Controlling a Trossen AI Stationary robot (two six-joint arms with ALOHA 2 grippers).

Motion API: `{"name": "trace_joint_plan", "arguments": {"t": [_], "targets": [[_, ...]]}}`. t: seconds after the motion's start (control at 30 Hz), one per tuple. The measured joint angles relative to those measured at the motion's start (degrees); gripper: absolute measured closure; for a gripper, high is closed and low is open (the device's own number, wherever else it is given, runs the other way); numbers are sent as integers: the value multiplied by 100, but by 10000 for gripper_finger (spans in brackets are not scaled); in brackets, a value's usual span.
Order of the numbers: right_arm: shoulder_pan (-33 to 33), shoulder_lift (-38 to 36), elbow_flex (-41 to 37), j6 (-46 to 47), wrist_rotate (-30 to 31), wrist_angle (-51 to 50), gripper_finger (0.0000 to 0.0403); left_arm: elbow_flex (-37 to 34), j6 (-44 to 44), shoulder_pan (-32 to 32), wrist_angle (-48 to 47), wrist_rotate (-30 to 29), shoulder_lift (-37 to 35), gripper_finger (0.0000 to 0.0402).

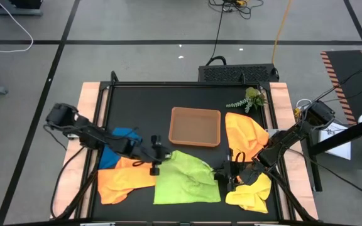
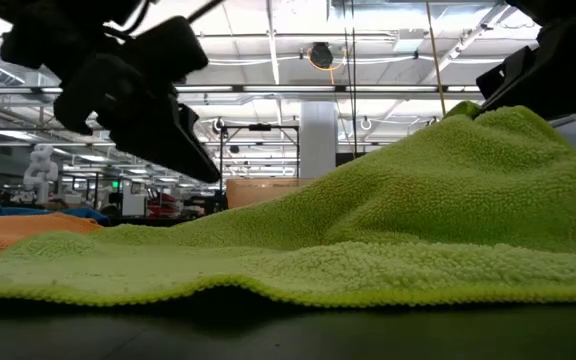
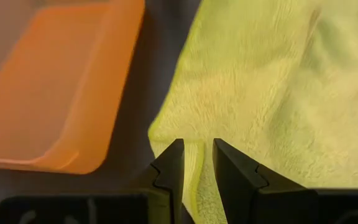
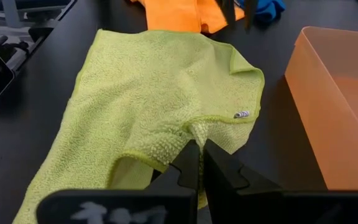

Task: Fold microfiber towels
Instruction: Fold the green microfiber towel

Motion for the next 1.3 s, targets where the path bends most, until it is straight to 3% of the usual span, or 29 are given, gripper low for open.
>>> {"name": "trace_joint_plan", "arguments": {"t": [0.23, 0.4, 1.13, 1.3], "targets": [[0, 0, 0, -16, -2, 0, 399, 593, 336, 16, -993, -422, 525, 314], [2, 0, 0, -2, -24, 2, 399, 604, 705, 2, -1004, -367, 642, 314], [2, 2, 0, 2, -35, 2, 399, 610, 746, -2, -923, -308, 1029, 313], [2, 0, 0, 2, -35, 2, 399, 612, 730, -53, -955, -379, 989, 270]]}}
